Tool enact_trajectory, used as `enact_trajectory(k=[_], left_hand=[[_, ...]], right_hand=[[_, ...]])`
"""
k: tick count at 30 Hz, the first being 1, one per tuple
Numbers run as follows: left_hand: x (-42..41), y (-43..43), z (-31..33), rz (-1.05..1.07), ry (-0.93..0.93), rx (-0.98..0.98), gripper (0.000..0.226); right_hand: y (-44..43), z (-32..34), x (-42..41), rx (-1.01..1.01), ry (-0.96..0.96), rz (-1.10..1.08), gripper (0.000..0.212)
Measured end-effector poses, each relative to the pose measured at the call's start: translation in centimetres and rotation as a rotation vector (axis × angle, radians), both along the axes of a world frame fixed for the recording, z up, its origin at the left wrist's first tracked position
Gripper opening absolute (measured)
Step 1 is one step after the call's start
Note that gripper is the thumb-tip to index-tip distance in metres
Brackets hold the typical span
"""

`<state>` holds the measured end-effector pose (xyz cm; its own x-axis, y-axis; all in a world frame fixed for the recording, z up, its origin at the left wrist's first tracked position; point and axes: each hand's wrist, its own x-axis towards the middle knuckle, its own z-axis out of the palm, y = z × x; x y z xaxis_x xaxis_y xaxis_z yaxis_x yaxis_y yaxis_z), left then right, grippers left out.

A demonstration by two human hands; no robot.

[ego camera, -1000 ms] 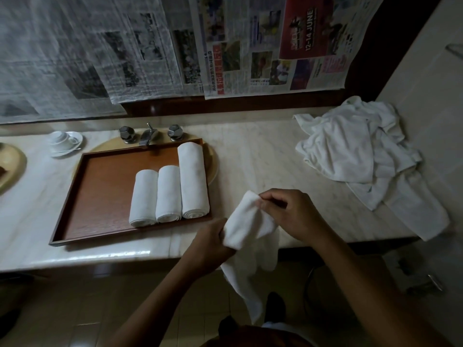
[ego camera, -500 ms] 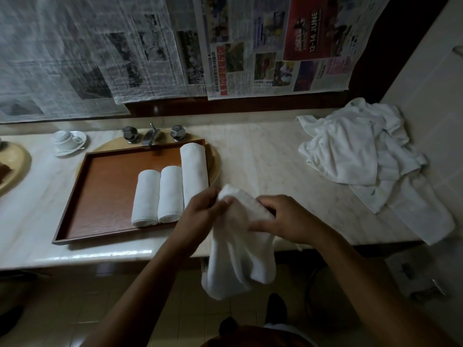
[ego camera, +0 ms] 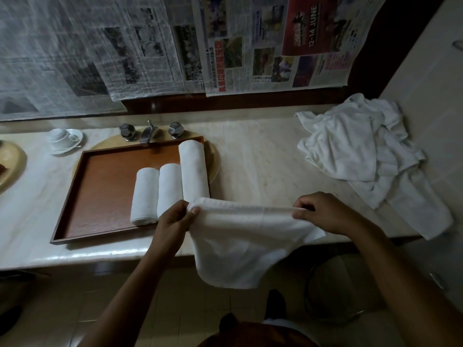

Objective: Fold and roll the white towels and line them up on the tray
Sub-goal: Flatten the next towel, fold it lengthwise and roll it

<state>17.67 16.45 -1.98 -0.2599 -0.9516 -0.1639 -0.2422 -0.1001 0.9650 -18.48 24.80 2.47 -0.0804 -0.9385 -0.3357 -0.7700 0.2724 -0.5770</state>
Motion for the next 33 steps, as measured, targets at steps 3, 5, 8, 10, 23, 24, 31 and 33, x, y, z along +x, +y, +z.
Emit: enact_trajectory(k=[3,5,8,10,23,24,31,33], left_hand=[[-0.2,-0.5,-0.8,0.022,-0.097,-0.050,0.022],[-0.6,-0.8,-0.9,0.029,-0.212,-0.133,0.009],[-1.9,-0.6,-0.1,-0.011,-0.332,-0.237,0.038],[-3.7,0.9,0.5,-0.197,-0.389,-0.282,0.049],[-10.0,4.9,2.3,-0.295,-0.281,-0.435,0.069],[-10.1,4.8,2.2,-0.270,-0.265,-0.440,0.060],[-9.6,3.3,3.0,-0.279,-0.254,-0.426,0.009],[-9.2,3.0,4.0,-0.382,-0.207,-0.472,0.014]], right_hand=[[0.2,-0.4,0.2,0.011,-0.008,-0.014,0.006],[0.4,-0.5,0.5,-0.006,-0.132,-0.042,0.007],[0.6,0.2,2.0,-0.063,-0.422,-0.153,0.013],[0.3,0.5,4.0,-0.087,-0.554,-0.223,0.017],[-0.7,2.7,7.7,-0.109,-0.773,-0.338,0.030],[-0.7,2.7,7.7,-0.103,-0.737,-0.317,0.032],[-0.7,1.3,7.3,-0.242,-0.030,-0.025,0.016],[-0.8,0.4,7.3,-0.259,0.195,0.084,0.012]])
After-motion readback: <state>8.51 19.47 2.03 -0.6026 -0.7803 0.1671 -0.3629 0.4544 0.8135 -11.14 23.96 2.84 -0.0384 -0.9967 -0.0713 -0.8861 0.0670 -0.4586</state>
